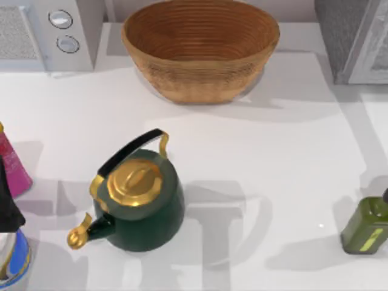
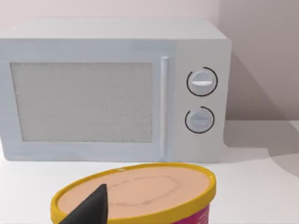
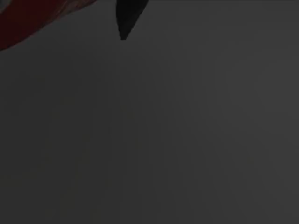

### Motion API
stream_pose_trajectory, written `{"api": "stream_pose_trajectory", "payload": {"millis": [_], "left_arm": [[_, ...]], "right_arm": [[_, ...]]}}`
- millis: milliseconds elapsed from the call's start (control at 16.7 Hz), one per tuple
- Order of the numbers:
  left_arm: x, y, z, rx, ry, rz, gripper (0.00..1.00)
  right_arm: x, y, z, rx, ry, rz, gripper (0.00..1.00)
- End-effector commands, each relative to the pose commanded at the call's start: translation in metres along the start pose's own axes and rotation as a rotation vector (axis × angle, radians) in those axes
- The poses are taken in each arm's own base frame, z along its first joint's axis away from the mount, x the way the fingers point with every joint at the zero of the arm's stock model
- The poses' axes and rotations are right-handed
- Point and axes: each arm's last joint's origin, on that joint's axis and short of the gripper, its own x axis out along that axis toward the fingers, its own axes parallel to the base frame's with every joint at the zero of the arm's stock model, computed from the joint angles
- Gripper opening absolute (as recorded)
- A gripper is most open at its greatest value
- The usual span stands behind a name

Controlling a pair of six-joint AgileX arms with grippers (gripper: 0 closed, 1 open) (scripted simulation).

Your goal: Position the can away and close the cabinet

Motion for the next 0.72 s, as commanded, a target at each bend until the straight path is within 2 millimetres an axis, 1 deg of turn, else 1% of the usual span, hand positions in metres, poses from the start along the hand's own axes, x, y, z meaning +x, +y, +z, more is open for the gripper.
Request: {"api": "stream_pose_trajectory", "payload": {"millis": [120,180,480,720], "left_arm": [[0.000,0.000,0.000,0.000,0.000,0.000,1.00],[0.000,0.000,0.000,0.000,0.000,0.000,1.00],[0.000,0.000,0.000,0.000,0.000,0.000,1.00],[0.000,0.000,0.000,0.000,0.000,0.000,1.00]], "right_arm": [[0.016,-0.003,-0.011,0.000,0.027,-0.009,0.00],[0.020,-0.004,-0.014,0.000,0.036,-0.011,0.00],[0.022,-0.004,-0.015,0.000,0.039,-0.013,0.00],[0.022,-0.004,-0.015,0.000,0.039,-0.013,0.30]]}}
